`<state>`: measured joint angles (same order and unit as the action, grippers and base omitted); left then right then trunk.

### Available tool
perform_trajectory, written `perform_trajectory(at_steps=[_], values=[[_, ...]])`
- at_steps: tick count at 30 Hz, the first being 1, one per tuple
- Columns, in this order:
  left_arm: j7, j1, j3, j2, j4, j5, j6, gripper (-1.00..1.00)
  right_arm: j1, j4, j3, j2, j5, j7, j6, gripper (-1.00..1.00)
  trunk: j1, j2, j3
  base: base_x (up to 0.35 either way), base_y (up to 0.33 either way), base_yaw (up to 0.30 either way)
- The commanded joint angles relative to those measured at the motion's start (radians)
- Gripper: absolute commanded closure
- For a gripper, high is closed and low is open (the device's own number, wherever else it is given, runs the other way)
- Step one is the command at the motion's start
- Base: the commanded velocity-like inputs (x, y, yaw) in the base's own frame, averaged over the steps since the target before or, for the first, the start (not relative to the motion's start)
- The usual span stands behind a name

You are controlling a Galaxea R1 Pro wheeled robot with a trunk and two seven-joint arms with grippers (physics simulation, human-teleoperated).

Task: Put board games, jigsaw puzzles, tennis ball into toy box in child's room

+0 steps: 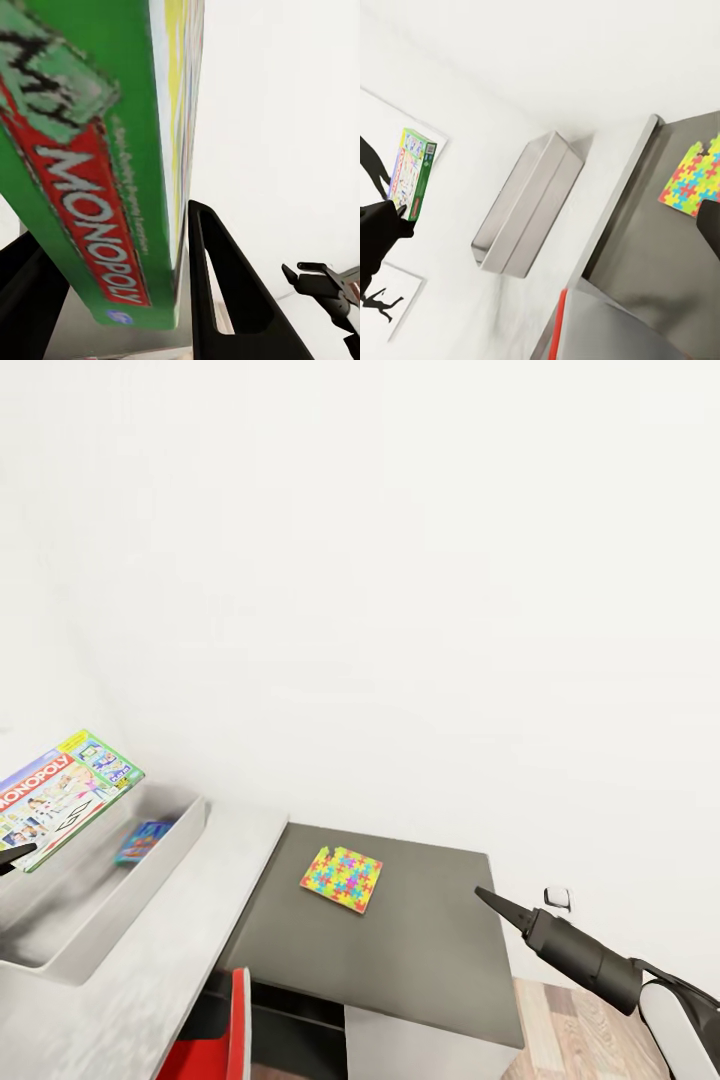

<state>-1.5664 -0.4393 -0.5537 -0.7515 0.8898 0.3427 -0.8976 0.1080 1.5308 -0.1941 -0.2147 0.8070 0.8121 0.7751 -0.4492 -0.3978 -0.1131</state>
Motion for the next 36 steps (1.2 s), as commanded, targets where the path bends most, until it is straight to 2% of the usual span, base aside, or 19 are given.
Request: perform_trajectory(at_steps=[1, 36], values=[[-0.004, -0.001, 0.0, 0.0, 0.0, -0.001, -0.01, 1.0, 0.001, 0.0, -0.001, 0.0, 0.003, 0.001, 0.006, -1.0, -0.001, -0.002, -0.002, 0.095, 0.0, 0.0], [-0.004, -0.001, 0.0, -0.001, -0.004, -0.004, -0.014, 1.0, 0.001, 0.0, -0.006, 0.0, 0.003, -0.001, 0.005, -1.0, -0.001, -0.002, -0.002, 0.008, 0.0, 0.0]])
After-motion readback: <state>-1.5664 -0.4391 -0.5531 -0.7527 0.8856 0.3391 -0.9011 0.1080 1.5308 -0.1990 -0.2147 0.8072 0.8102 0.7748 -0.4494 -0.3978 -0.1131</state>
